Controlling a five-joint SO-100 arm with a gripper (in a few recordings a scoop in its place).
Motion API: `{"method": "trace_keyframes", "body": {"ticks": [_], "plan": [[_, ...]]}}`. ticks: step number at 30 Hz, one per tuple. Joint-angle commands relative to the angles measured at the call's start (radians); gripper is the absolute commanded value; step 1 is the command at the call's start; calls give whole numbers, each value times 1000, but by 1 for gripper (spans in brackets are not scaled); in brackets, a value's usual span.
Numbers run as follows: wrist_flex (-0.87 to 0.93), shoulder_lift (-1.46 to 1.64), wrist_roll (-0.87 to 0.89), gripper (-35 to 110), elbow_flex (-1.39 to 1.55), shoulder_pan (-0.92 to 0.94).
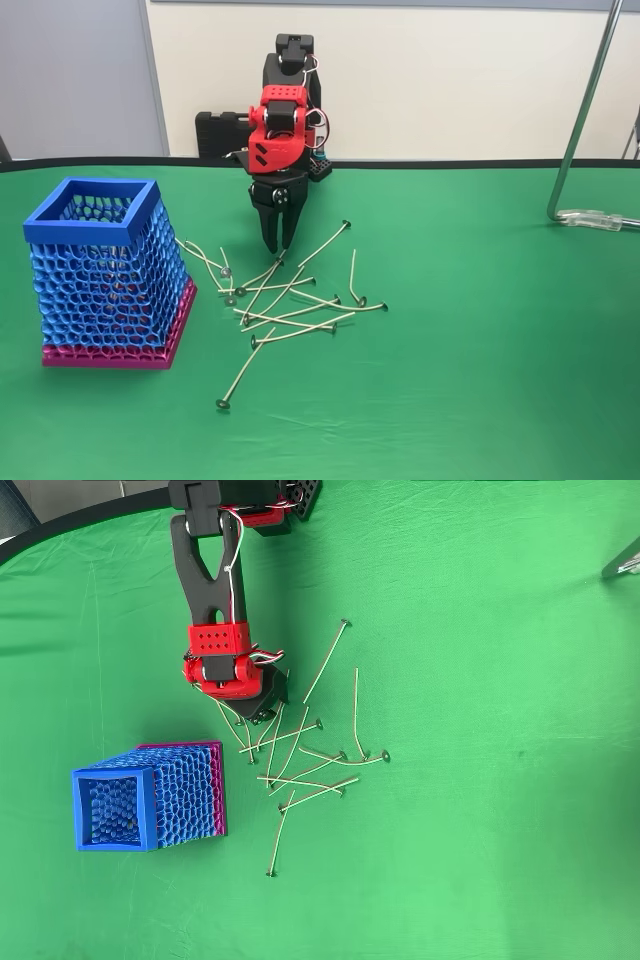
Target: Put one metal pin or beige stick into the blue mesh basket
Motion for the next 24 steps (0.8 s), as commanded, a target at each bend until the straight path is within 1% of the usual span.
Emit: {"method": "trace_keyframes", "body": {"ticks": [1,24], "plan": [[9,-5,2,15,-14,5],[9,-86,-18,15,-41,-14]]}}
